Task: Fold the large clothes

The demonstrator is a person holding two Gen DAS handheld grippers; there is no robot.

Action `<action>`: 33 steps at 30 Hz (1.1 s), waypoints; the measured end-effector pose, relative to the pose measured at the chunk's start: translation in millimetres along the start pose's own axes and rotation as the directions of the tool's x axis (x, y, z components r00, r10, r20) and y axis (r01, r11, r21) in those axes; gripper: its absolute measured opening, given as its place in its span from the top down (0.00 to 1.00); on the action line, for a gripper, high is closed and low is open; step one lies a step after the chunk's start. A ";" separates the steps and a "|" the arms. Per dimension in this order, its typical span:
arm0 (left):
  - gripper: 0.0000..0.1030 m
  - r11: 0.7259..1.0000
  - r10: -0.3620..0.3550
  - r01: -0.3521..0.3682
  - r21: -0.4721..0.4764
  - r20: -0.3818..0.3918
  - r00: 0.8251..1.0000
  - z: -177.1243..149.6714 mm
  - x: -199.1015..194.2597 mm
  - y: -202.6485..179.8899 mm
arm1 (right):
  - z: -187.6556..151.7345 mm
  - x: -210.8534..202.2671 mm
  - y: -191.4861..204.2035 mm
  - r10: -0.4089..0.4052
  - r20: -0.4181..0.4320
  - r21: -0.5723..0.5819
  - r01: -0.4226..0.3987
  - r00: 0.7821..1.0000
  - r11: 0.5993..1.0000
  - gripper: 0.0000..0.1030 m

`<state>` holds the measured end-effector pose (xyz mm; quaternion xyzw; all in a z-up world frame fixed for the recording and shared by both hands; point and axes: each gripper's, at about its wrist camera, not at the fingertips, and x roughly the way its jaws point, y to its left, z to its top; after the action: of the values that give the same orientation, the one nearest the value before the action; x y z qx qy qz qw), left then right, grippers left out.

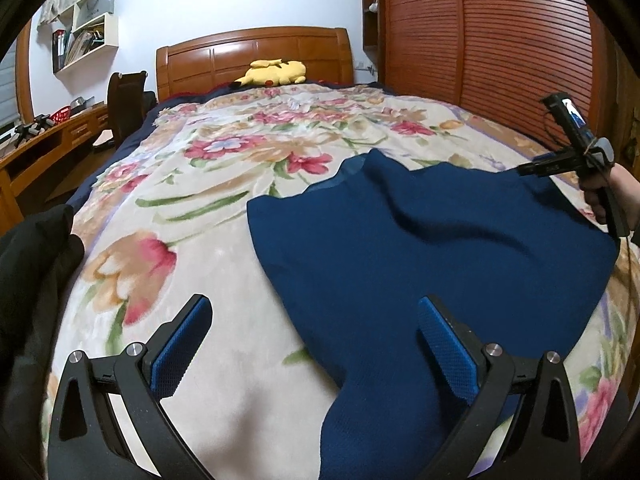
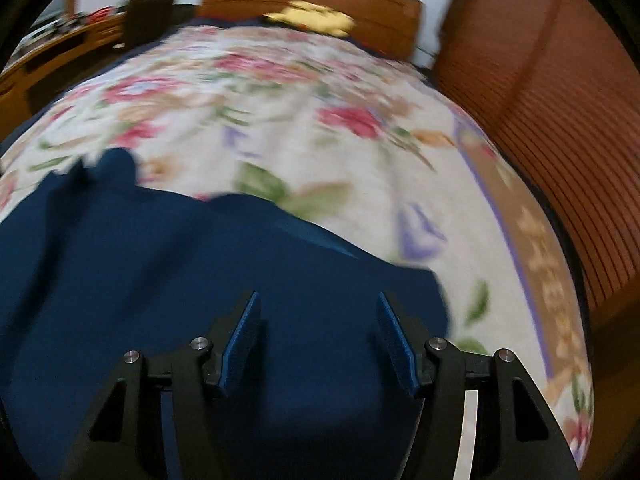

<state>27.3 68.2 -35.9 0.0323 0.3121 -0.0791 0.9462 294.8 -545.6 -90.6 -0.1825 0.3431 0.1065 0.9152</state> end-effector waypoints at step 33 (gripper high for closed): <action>0.00 0.999 0.034 -0.034 -0.034 0.007 0.999 -31.2 -28.2 0.4 | -103.7 -118.0 75.2 0.240 0.174 0.008 -0.245 0.955 0.970 0.36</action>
<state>-13.3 75.7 -44.2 0.0214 0.3092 -0.0580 0.9490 122.1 -527.6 -103.9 -0.1159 0.2844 0.2280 0.9240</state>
